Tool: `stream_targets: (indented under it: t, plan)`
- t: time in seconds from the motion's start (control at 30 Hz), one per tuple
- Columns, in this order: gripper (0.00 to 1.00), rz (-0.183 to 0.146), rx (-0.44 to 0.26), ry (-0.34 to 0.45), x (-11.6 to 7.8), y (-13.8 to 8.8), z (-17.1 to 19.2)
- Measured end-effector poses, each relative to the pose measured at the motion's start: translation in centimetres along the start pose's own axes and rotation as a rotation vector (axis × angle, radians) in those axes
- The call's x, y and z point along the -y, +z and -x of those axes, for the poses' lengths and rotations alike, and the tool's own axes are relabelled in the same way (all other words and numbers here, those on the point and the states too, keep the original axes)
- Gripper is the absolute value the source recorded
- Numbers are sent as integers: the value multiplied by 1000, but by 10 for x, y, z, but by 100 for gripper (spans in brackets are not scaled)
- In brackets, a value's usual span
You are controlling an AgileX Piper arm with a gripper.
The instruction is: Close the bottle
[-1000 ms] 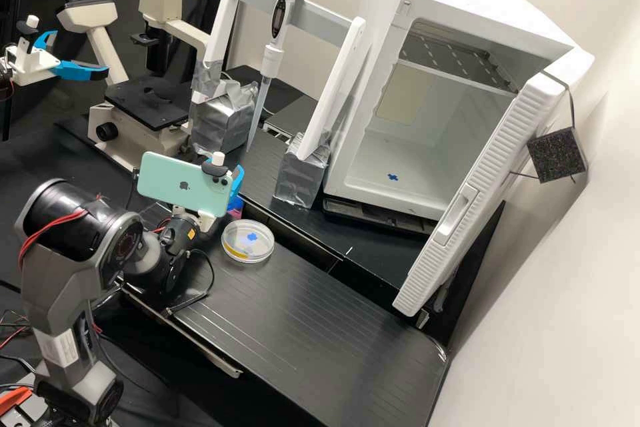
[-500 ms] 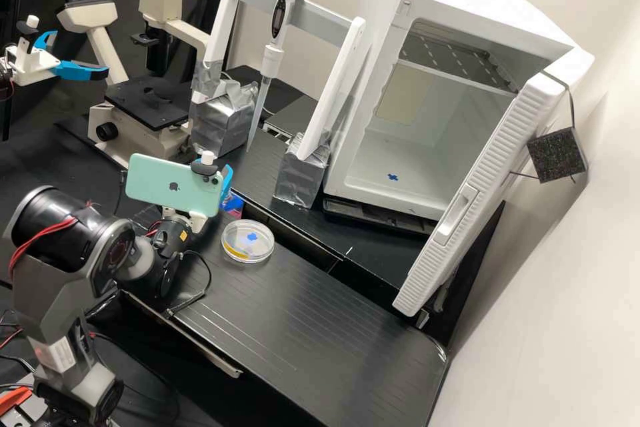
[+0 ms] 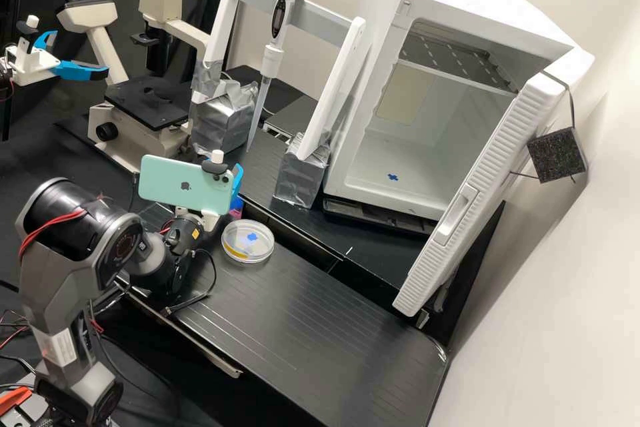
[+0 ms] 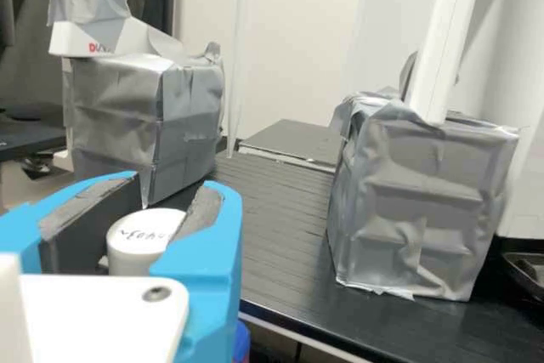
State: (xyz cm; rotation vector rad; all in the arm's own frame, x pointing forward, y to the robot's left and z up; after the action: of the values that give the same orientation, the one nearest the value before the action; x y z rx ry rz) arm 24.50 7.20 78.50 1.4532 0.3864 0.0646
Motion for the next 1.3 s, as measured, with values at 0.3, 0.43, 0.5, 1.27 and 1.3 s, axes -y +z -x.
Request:
stream_targets:
  t: [0.3,0.43,0.5,1.27,1.3]
  plan:
    - [0,-34,8,-24,0,1,1]
    - [0,-54,6,-32,1,1,1]
    - [0,-59,2,-36,1,0,1]
    - [100,-86,22,-86,5,2,-1]
    - [100,-85,20,-88,6,2,-1]
